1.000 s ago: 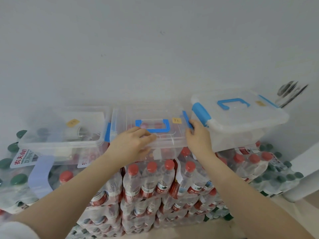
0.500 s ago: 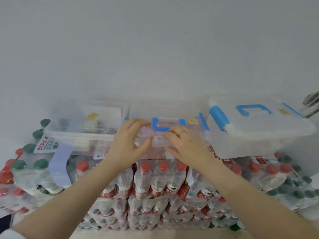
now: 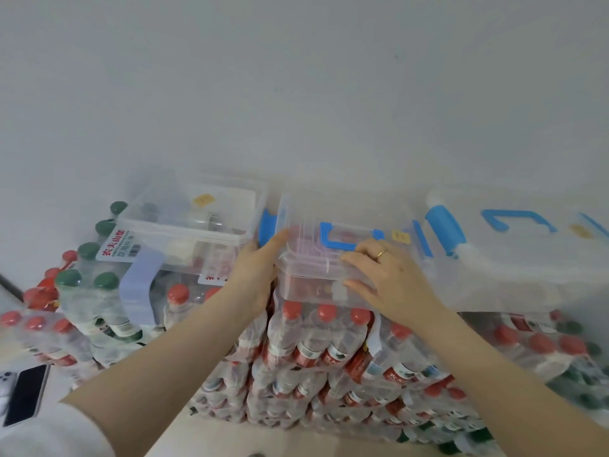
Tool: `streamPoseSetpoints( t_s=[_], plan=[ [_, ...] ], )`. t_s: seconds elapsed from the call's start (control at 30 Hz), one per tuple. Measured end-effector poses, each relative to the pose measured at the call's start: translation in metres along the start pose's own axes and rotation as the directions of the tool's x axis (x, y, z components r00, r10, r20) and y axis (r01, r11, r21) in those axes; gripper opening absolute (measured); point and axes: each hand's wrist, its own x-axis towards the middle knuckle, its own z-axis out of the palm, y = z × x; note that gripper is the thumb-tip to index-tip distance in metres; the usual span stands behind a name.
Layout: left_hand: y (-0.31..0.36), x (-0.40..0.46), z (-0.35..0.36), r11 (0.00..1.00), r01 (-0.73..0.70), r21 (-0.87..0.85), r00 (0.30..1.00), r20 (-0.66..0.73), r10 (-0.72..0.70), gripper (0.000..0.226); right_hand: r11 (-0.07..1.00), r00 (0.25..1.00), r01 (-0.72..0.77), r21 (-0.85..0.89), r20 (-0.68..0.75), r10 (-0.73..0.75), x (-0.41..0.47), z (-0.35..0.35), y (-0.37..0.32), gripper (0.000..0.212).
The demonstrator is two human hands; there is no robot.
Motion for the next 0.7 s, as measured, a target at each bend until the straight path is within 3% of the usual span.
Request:
streamPoseSetpoints(
  t_s=[0.17,0.3,0.47,0.57,0.7],
  plan=[
    [-0.003,-0.006,0.008,0.873,-0.243,0.423,0.964,0.004,0.266,0.032,0.999,0.999,-0.035,-0.001,-0.013,0.035,0.000,0.003,0.001,0.034],
    [0.000,-0.007,0.009,0.784,-0.326,0.529,0.928,0.022,0.371,0.050,0.999,0.999,-0.047,0.004,-0.011,0.047,0.000,0.006,0.001,0.034],
    [0.006,-0.004,0.012,0.593,-0.388,0.706,0.892,0.125,0.435,0.041,0.999,0.999,-0.044,0.023,-0.028,0.045,-0.001,0.009,0.004,0.031],
    [0.008,0.002,0.008,0.362,-0.470,0.805,0.841,0.284,0.462,0.040,0.999,0.999,-0.047,-0.011,-0.005,0.047,-0.001,0.006,0.006,0.041],
    [0.013,0.000,0.001,-0.071,-0.680,0.730,0.631,0.632,0.451,0.056,0.985,0.987,-0.162,-0.052,-0.017,0.162,-0.016,0.000,0.021,0.054]
  ],
)
